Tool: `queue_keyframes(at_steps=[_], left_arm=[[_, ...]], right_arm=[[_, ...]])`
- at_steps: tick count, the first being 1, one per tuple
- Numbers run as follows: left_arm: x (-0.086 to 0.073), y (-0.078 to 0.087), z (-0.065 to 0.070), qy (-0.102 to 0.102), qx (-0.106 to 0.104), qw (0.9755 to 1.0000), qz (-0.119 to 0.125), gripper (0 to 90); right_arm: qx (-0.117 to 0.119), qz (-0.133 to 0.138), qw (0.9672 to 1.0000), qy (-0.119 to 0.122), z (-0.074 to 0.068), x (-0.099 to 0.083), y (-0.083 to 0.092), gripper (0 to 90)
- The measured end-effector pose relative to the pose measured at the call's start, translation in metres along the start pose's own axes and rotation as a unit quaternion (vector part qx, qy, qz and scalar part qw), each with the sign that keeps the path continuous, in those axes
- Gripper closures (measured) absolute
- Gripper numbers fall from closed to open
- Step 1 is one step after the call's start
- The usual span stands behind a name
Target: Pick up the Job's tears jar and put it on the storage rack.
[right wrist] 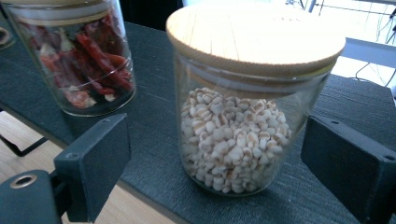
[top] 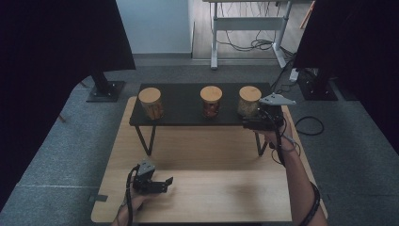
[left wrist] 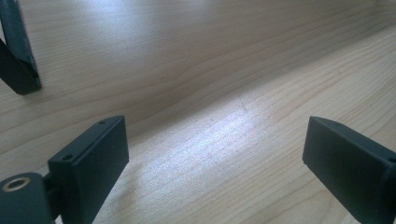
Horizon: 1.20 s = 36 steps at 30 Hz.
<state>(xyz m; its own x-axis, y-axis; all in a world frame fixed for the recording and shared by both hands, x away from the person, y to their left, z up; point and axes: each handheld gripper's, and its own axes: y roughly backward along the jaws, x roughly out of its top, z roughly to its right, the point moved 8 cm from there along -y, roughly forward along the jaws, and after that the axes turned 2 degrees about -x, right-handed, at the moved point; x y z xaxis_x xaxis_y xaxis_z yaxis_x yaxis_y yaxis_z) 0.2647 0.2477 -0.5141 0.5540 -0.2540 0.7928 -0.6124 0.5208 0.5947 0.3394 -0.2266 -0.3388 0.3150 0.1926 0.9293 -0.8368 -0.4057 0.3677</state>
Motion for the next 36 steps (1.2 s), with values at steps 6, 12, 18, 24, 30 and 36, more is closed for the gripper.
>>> queue_keyframes(at_steps=[6,12,18,24,30,36], left_arm=[[0.000,0.000,0.001,-0.001,0.000,1.0000,0.000,6.3],[0.000,0.000,0.001,-0.002,0.000,1.0000,-0.001,6.3],[0.000,0.000,0.001,-0.002,0.000,1.0000,0.000,6.3],[0.000,0.000,0.002,-0.002,-0.001,1.0000,-0.001,6.3],[-0.001,0.000,0.001,-0.001,-0.001,1.0000,-0.001,6.3],[-0.001,0.000,0.001,-0.002,-0.002,1.0000,-0.002,6.3]], right_arm=[[0.006,0.004,1.0000,0.004,-0.002,-0.004,0.006,8.0],[0.012,0.010,0.9998,0.009,-0.006,-0.011,0.014,7.7],[0.015,0.016,0.9997,0.010,-0.009,-0.021,0.023,7.7],[0.022,0.024,0.9993,0.019,-0.012,-0.033,0.033,7.4],[0.030,0.025,0.9990,0.020,-0.014,-0.054,0.039,7.3],[0.044,0.032,0.9985,0.009,-0.018,-0.078,0.044,7.1]])
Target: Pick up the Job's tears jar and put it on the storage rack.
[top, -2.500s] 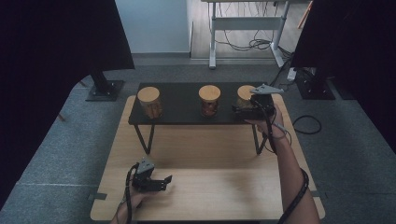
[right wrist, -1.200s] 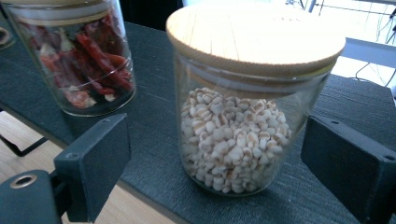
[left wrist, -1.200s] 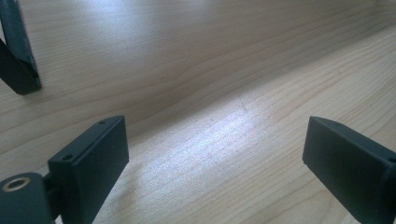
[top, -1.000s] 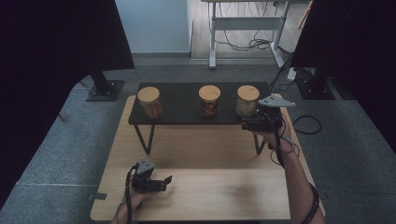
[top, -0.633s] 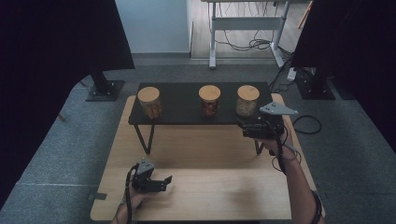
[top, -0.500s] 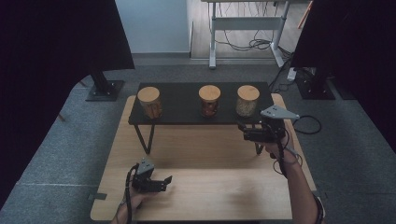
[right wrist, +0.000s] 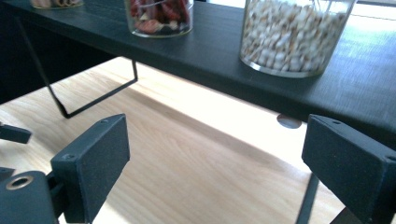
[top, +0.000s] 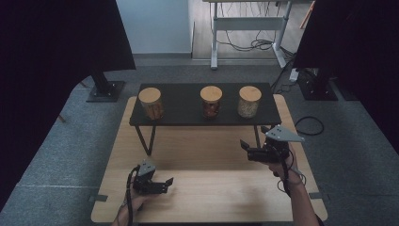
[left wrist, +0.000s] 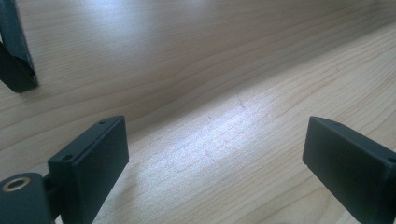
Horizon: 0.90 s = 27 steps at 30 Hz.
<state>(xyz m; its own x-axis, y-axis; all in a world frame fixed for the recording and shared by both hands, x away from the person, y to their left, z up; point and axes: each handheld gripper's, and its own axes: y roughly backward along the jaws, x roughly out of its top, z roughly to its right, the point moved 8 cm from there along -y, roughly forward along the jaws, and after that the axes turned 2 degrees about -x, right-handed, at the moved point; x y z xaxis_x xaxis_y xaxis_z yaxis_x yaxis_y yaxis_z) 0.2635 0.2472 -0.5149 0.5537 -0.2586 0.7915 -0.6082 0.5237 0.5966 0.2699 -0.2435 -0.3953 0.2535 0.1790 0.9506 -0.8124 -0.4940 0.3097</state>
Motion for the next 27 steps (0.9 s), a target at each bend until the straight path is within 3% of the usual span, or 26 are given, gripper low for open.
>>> queue_keyframes(at_steps=[7,14,27], left_arm=[[0.000,-0.001,0.000,-0.002,-0.001,1.0000,-0.003,6.3],[-0.001,-0.001,0.000,-0.001,0.000,1.0000,-0.004,6.3],[-0.001,-0.001,-0.002,-0.002,0.003,1.0000,-0.007,6.3]], right_arm=[[0.010,0.008,0.9999,-0.006,-0.012,-0.030,0.009,7.1],[0.018,-0.005,0.9997,-0.014,-0.019,-0.052,0.005,7.1],[0.037,-0.081,0.9953,-0.036,-0.027,-0.098,-0.035,7.4]])
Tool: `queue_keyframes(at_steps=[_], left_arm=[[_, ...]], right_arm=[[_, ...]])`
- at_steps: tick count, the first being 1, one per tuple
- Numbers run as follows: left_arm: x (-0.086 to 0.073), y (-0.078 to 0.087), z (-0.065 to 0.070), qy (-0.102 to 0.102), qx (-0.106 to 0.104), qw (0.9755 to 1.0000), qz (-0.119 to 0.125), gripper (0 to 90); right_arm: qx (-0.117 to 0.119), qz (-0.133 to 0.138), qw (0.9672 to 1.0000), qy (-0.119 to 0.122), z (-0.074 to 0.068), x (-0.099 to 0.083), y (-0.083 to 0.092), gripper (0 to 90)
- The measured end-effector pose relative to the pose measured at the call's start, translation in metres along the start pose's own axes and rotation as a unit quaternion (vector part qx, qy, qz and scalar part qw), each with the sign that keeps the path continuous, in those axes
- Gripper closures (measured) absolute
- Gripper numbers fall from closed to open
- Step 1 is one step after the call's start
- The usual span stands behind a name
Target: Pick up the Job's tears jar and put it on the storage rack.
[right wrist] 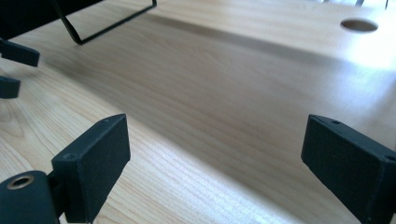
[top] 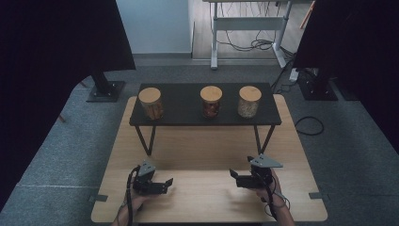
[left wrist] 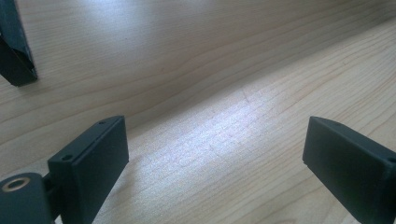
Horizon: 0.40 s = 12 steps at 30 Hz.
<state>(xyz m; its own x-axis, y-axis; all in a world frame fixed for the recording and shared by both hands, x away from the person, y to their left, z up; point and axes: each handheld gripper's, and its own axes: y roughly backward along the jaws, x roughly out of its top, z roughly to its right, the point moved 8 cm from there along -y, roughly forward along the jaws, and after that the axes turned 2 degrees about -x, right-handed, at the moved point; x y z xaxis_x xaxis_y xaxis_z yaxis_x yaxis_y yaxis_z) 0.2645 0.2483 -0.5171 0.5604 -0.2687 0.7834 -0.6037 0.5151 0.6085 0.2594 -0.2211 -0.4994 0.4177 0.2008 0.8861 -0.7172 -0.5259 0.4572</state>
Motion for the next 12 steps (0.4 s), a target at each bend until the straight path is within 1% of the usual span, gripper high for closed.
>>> queue_keyframes(at_steps=[3,9,12], left_arm=[[0.0000,0.0004,-0.0001,0.000,0.000,1.0000,0.001,6.2],[0.0005,0.0002,-0.0011,0.002,-0.001,1.0000,0.002,6.2],[0.0019,-0.0014,-0.0017,0.002,-0.001,1.0000,0.000,6.2]], right_arm=[[-0.001,-0.006,1.0000,0.002,-0.0002,-0.0015,-0.0028,7.3],[0.004,-0.001,1.0000,-0.002,-0.0020,-0.0026,-0.0034,7.3],[0.008,-0.003,1.0000,0.000,-0.0031,-0.0034,-0.0058,7.2]])
